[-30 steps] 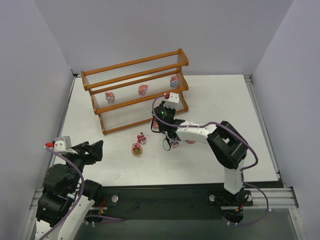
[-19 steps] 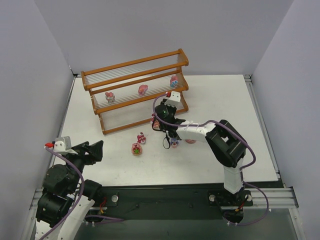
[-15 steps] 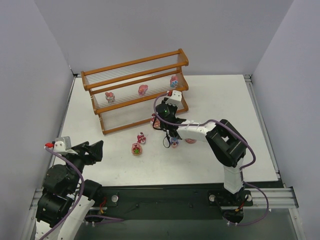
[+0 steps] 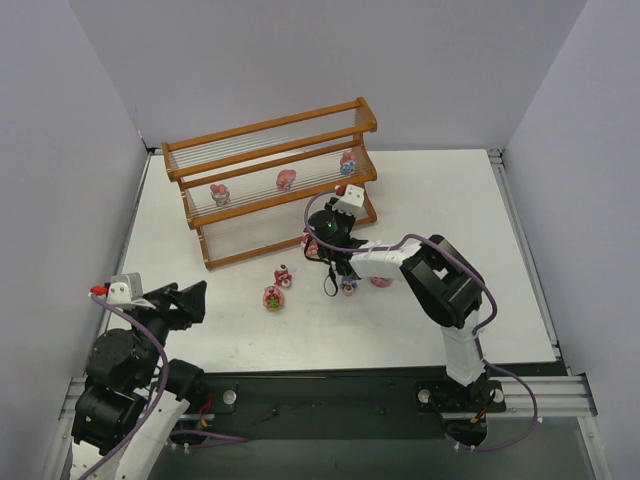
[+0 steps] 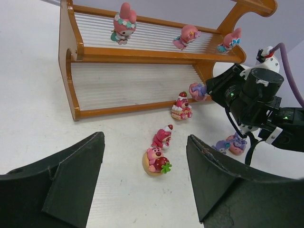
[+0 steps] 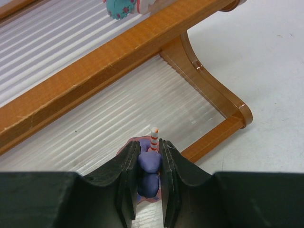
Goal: Place and organize the plastic toys onto the shelf
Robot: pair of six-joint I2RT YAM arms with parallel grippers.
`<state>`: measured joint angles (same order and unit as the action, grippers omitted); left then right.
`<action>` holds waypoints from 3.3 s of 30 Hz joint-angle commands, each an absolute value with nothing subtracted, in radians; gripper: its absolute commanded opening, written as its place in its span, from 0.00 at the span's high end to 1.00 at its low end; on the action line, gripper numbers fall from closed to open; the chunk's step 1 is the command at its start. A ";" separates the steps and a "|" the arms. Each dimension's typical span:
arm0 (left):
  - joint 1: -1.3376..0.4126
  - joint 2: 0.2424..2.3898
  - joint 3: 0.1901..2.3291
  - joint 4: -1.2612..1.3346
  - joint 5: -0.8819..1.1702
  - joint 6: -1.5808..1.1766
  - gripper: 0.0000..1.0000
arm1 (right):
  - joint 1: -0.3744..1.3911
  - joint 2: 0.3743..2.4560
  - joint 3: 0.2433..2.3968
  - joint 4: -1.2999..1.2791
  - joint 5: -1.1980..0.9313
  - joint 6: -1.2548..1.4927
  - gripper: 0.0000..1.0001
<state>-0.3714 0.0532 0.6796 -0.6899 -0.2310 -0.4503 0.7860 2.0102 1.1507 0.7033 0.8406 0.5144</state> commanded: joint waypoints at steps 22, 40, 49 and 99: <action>-0.376 0.054 0.681 -0.641 -0.230 -0.434 0.21 | 0.778 2.115 1.276 0.770 0.968 0.640 1.00; -0.379 0.052 0.681 -0.644 -0.239 -0.434 0.21 | 0.765 2.149 1.325 0.706 0.947 0.670 0.82; -0.379 0.046 0.681 -0.646 -0.242 -0.436 0.21 | 0.752 2.151 1.325 0.692 0.931 0.703 0.66; -0.380 0.040 0.681 -0.644 -0.247 -0.440 0.21 | 0.795 2.052 1.339 0.365 0.337 0.528 0.51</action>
